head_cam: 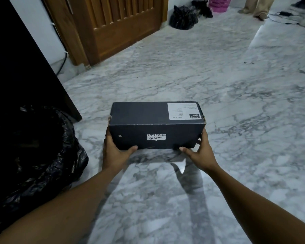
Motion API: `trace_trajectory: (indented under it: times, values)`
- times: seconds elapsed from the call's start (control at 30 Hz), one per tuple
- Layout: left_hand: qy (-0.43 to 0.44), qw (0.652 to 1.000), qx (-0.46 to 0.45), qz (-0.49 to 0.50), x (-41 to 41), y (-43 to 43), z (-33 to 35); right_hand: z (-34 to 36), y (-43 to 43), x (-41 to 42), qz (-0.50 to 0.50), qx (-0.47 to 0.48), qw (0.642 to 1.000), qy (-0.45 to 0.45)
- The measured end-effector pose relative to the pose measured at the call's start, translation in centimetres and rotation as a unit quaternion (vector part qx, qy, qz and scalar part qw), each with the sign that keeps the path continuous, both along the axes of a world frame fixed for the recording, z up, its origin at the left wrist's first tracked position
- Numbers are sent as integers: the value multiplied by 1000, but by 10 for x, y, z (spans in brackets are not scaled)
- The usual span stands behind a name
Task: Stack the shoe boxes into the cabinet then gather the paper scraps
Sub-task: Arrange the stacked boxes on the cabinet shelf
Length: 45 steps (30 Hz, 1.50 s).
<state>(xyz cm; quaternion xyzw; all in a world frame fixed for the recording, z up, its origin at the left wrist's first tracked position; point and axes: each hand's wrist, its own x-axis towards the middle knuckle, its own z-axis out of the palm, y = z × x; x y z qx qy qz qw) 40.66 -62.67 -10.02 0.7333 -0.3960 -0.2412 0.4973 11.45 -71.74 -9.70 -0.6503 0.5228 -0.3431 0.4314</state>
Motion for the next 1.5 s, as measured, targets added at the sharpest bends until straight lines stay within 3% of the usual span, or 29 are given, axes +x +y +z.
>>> trace_trajectory:
  times: [0.23, 0.33, 0.53, 0.87, 1.23, 1.5]
  values:
    - [-66, 997, 41, -1, -7, 14, 20, 23, 17, -9, -8, -67, 998, -3]
    - [-95, 993, 63, -10, -9, 24, 21, 21, 25, -13, -7, -39, 999, 18]
    - [-109, 991, 68, -48, -5, 48, 5, 6, 44, -20, -29, 5, 999, -33]
    - [12, 997, 39, -67, -6, 50, 4, 13, 53, -24, 16, 16, 999, -40]
    - [18, 995, 10, -99, -19, 120, 53, 59, 147, -47, -26, 14, 998, -57]
    - [-25, 991, -56, -119, -29, 207, 158, 155, 243, -65, -27, -49, 995, -77]
